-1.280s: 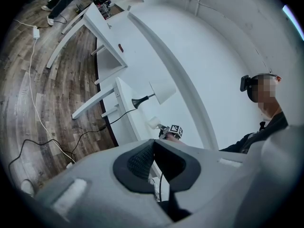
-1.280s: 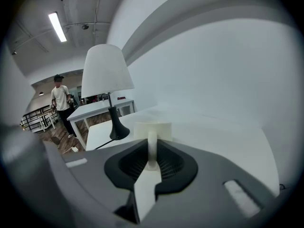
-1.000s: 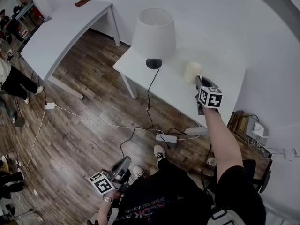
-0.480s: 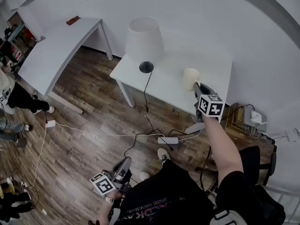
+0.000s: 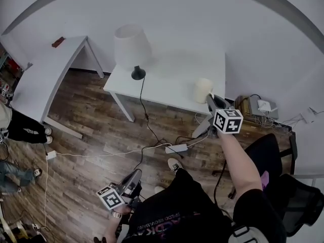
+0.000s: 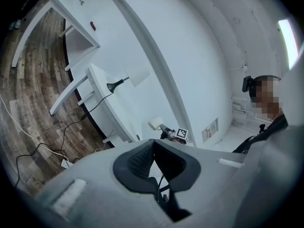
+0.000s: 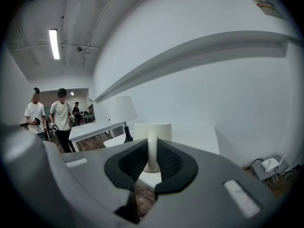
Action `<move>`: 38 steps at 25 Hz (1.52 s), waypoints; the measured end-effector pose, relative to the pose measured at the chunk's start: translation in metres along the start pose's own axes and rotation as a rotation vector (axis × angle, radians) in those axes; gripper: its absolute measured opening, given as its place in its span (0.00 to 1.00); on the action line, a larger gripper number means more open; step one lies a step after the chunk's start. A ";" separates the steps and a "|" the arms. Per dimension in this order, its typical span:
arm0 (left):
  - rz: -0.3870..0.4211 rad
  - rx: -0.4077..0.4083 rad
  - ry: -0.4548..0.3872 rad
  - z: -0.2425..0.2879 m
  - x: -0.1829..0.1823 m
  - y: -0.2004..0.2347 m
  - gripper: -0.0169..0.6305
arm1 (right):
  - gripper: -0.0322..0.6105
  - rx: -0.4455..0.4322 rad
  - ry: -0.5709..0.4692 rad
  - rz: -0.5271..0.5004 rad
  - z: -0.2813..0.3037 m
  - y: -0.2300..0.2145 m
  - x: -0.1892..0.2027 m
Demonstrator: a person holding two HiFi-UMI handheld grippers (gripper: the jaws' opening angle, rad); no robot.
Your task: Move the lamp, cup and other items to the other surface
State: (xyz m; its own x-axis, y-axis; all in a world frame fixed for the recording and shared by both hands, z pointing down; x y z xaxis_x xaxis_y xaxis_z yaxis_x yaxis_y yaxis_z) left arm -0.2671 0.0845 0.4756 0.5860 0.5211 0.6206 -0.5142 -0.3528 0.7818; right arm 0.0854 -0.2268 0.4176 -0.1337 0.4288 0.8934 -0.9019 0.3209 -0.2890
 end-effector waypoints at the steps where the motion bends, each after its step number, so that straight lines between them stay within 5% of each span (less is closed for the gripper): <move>1: 0.005 0.010 0.014 -0.002 0.003 -0.002 0.02 | 0.13 0.010 -0.009 0.005 -0.013 -0.002 0.003; 18: 0.017 0.236 0.274 0.052 0.060 -0.051 0.02 | 0.13 0.265 -0.127 0.130 -0.219 -0.081 0.048; 29: -0.008 0.403 0.491 0.162 0.140 -0.128 0.02 | 0.13 0.492 -0.161 0.178 -0.371 -0.196 0.061; 38: 0.003 0.437 0.617 0.210 0.207 -0.182 0.02 | 0.12 0.673 -0.157 0.263 -0.483 -0.296 0.097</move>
State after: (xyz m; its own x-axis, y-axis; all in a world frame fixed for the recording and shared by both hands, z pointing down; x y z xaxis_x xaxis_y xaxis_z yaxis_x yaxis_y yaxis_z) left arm 0.0797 0.0931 0.4742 0.0622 0.8149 0.5763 -0.1443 -0.5640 0.8131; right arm 0.5377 0.1281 0.4238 -0.3923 0.2783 0.8767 -0.8819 -0.3847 -0.2725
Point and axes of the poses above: the fingertips, and each gripper's own axes: z forward along the fingers, y to its left, x out of its underside, the point moved 6 cm from there along -z, backward along the fingers, and after that the axes turned 10 degrees about z, right-handed, at the moved point
